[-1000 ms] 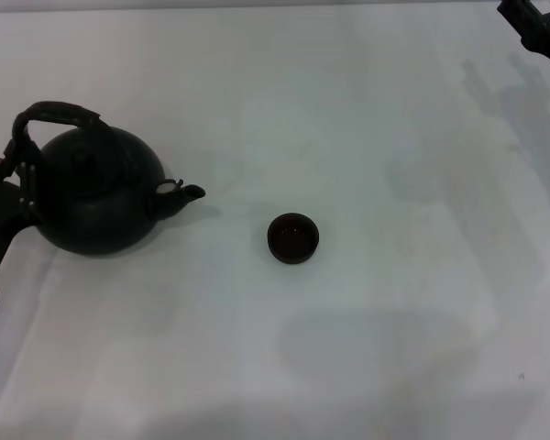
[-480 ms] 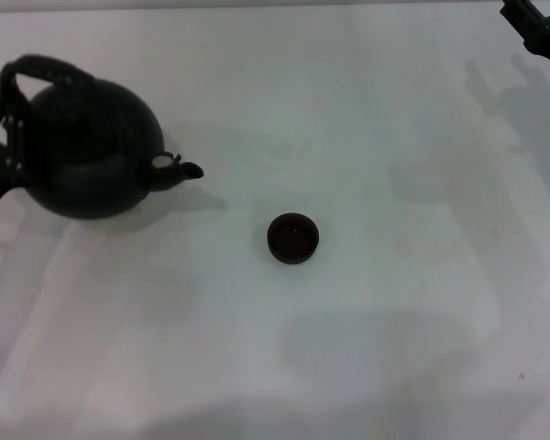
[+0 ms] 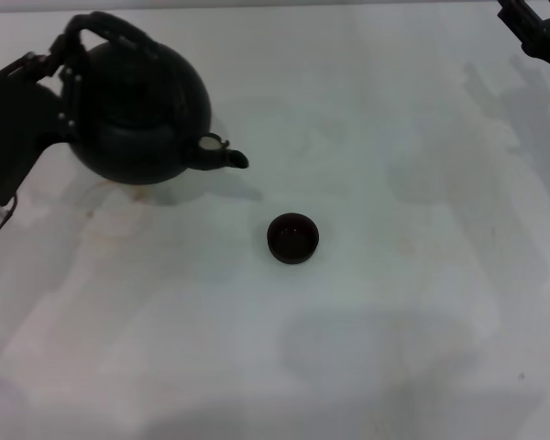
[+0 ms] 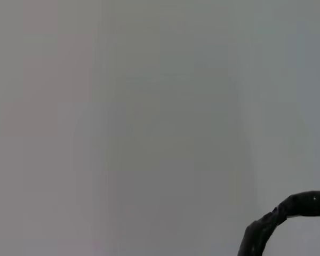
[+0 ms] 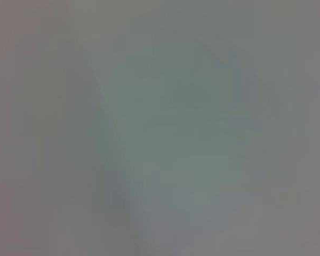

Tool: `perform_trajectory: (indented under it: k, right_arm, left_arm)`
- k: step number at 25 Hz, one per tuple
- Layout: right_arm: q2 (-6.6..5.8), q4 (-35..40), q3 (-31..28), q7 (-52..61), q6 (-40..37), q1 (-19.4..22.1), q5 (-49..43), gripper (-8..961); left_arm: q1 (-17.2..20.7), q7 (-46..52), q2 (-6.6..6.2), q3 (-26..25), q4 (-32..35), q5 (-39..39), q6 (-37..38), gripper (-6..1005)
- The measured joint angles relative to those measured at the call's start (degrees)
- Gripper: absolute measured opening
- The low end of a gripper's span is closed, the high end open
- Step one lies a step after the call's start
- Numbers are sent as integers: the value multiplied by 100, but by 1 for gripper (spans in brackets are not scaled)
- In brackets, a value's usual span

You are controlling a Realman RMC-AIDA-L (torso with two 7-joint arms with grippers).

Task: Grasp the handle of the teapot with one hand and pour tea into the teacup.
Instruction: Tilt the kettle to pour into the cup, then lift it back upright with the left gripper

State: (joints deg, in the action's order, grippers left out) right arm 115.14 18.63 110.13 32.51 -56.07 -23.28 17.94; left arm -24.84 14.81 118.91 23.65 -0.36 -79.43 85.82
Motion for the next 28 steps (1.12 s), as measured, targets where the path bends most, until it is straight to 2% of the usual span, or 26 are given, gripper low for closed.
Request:
perform_trajectory:
  k: [7, 16, 28]
  right_arm:
    - [0, 0, 3, 0, -5, -1, 19, 858]
    - [0, 30, -25, -15, 10, -37, 5, 858]
    - [9, 43, -10, -11, -18, -46, 28, 858]
  left_arm:
    - [-127, -712, 4, -1, 10, -248, -81, 118]
    - [-360, -1159, 25, 0, -18, -625, -367, 118]
    - [-571, -1199, 35, 0, -39, -947, -590, 117]
